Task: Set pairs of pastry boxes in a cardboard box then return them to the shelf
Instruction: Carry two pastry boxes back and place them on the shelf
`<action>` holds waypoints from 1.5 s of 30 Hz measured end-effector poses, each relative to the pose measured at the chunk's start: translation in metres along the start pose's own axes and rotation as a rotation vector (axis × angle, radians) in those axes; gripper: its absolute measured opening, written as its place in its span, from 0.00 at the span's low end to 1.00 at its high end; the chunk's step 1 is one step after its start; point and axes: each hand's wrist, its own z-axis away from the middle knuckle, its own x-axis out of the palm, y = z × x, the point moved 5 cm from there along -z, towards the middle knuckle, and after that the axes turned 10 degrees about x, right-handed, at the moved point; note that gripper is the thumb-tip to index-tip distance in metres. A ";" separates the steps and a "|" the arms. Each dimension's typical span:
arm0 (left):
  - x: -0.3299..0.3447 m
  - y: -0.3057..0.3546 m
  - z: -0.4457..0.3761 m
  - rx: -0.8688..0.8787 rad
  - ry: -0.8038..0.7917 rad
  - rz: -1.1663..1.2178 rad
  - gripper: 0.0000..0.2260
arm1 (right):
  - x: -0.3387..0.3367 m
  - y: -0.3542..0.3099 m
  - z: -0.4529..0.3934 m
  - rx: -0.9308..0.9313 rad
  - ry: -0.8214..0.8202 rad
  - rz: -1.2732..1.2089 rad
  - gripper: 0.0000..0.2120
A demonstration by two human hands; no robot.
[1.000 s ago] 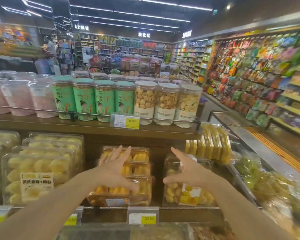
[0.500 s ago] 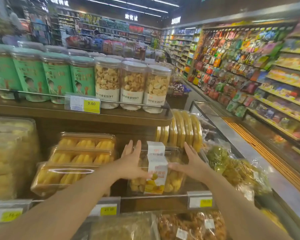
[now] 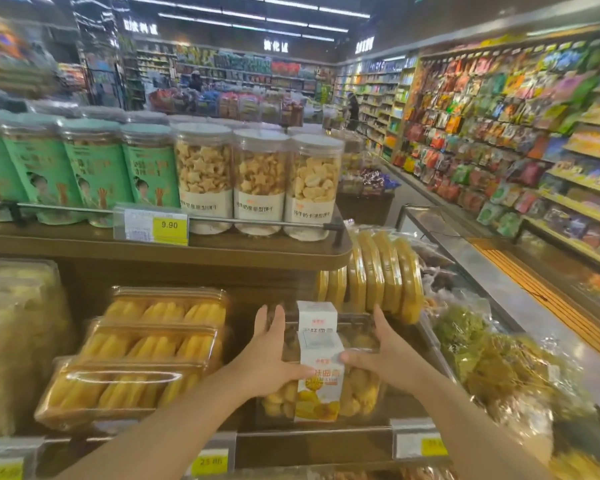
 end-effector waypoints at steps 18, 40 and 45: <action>-0.141 0.049 0.170 0.007 0.066 -0.473 0.48 | 0.004 -0.101 0.181 -0.120 0.188 0.577 0.68; -0.268 -0.051 0.610 -0.244 0.185 -0.591 0.41 | 0.265 -0.236 0.408 -0.357 0.024 0.827 0.61; -0.295 -0.092 0.752 -0.406 0.268 -0.624 0.47 | 0.404 -0.292 0.479 -0.596 -0.119 0.910 0.50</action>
